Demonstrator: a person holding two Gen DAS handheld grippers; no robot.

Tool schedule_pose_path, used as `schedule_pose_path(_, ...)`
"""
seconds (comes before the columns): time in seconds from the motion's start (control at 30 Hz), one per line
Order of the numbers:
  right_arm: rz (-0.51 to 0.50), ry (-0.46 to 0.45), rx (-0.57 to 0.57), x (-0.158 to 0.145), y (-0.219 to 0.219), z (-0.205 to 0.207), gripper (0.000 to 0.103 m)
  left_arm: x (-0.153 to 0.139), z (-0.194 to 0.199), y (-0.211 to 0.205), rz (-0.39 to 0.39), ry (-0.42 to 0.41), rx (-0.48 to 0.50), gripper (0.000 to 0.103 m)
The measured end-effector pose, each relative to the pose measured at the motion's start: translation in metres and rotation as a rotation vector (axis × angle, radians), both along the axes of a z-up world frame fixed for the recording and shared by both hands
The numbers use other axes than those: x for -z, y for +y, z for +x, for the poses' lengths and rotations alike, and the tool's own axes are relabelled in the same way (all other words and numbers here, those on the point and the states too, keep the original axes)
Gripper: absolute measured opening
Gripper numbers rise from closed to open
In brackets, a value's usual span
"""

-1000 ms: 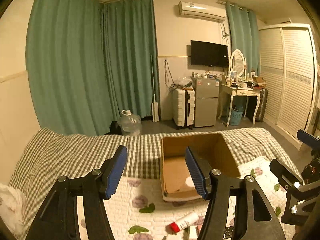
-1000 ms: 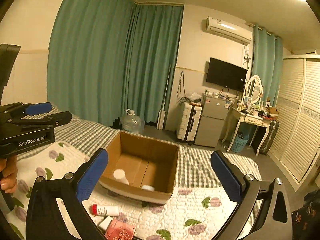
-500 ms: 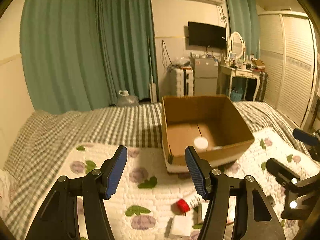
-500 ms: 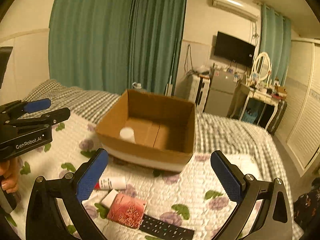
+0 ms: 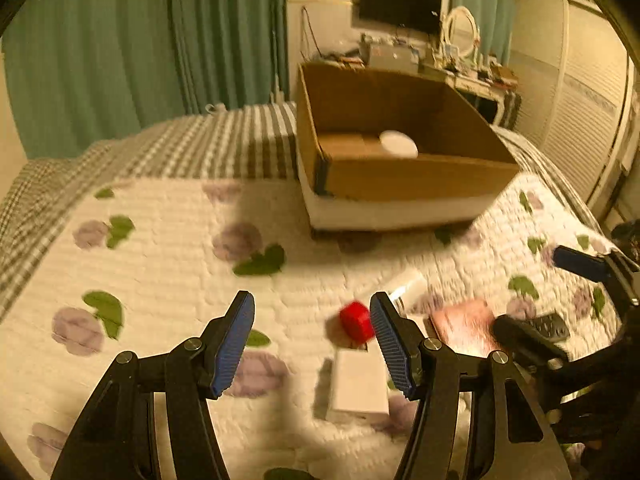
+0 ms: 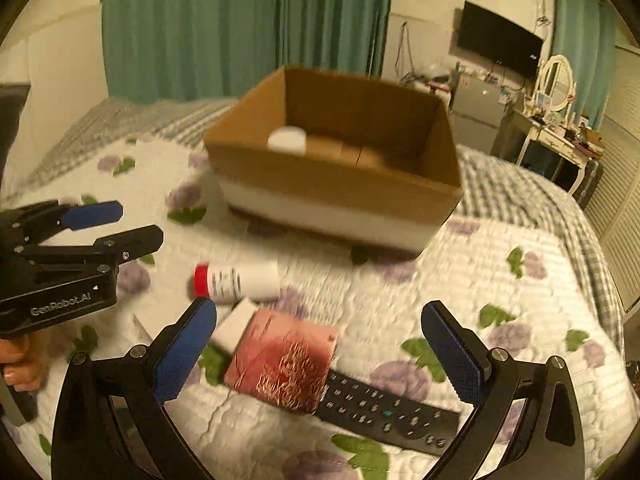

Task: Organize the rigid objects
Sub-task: 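Move both tools back toward the remaining items beside the box, then grasp the white charger with the left tool while the right grasps the pink card case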

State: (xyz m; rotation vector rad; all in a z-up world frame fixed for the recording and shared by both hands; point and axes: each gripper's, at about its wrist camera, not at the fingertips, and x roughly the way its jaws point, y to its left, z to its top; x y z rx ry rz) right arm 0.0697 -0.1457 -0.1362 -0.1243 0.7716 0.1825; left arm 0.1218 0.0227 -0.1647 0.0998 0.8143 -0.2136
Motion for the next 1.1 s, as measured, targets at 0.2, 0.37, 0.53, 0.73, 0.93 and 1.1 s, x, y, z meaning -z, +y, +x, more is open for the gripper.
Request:
schedule_pose_path(0.2,-0.02,0.094,-0.035,0.036,0.008,0.008,0.102,0.019,-0.001,-0.005,-0.002,0.081,0.046,0.063)
schedule_pose_path(0.37,-0.025,0.126,-0.063,0.052,0.013,0.01,0.094,0.029,-0.003,-0.01,-0.011,0.13,0.084,0.063)
schedule_pose_path(0.53,0.044,0.158,-0.081,0.057,0.005,0.015,0.087,0.035,-0.004,-0.015,0.008,0.163,0.101,0.063)
schedule_pose_path(0.73,0.0,0.222,-0.096,0.072,0.014,0.02,0.087,0.053,-0.003,-0.013,0.028,0.236,0.084,0.063)
schedule_pose_path(0.93,0.032,0.193,-0.092,0.066,0.01,0.017,0.067,0.058,-0.003,-0.015,0.046,0.224,0.088,0.06)
schedule_pose_path(1.1,0.078,0.183,-0.072,0.058,-0.001,0.012,0.058,0.06,-0.008,-0.024,0.085,0.197,0.121,0.041)
